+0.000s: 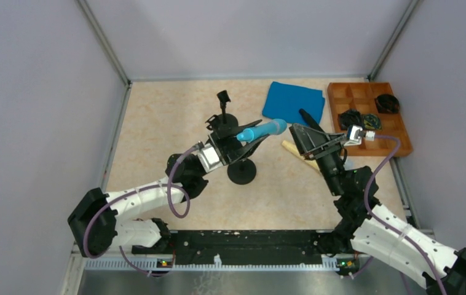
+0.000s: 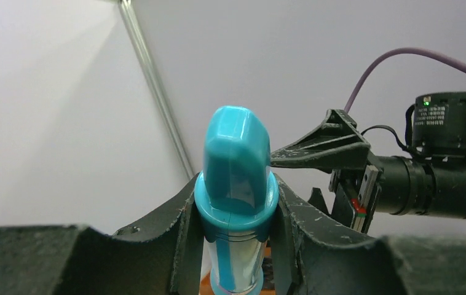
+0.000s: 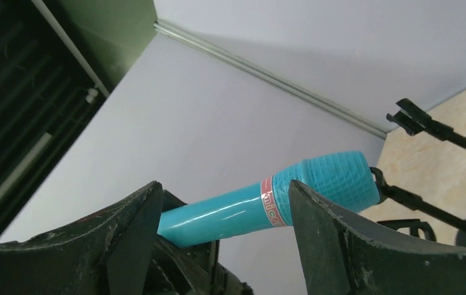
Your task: Attach the microphones to the stand
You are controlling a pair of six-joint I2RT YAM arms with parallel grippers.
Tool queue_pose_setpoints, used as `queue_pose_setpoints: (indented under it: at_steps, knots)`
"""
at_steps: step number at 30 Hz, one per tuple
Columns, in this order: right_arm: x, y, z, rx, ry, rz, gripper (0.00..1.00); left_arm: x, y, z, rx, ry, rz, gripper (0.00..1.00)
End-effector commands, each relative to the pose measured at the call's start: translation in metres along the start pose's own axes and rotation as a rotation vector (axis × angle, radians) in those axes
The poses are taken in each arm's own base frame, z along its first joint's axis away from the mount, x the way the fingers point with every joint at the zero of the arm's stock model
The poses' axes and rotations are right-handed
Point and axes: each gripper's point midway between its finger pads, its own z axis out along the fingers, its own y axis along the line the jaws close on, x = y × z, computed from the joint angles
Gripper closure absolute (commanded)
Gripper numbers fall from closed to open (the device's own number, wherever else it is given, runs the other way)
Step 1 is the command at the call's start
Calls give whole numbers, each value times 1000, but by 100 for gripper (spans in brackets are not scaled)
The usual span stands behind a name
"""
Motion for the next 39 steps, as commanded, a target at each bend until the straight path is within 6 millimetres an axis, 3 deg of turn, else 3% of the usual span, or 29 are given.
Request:
queue_pose_setpoints:
  at_steps: [1, 13, 20, 26, 28, 32, 35, 39]
  knots:
    - [-15, 11, 7, 2, -71, 225, 25, -41, -13, 2, 110, -209, 296, 100]
    - [20, 27, 18, -139, 88, 507, 28, -34, -37, 1, 240, -281, 396, 100]
    - [25, 23, 19, -158, 102, 562, 47, -28, -47, -7, 282, -272, 384, 100]
    - [28, 22, 20, -180, 113, 594, 42, -22, -54, -17, 306, -256, 349, 100]
    - [28, 20, 18, -181, 111, 603, 49, -20, -55, -21, 306, -245, 340, 100]
    - [26, 14, 15, -189, 91, 612, 75, -14, -56, -27, 296, -213, 321, 100]
    - [23, 13, 12, -201, 77, 607, 97, -9, -55, -30, 285, -184, 308, 81]
    - [15, 16, 7, -224, 41, 545, 100, -7, -50, -40, 242, -147, 279, 57]
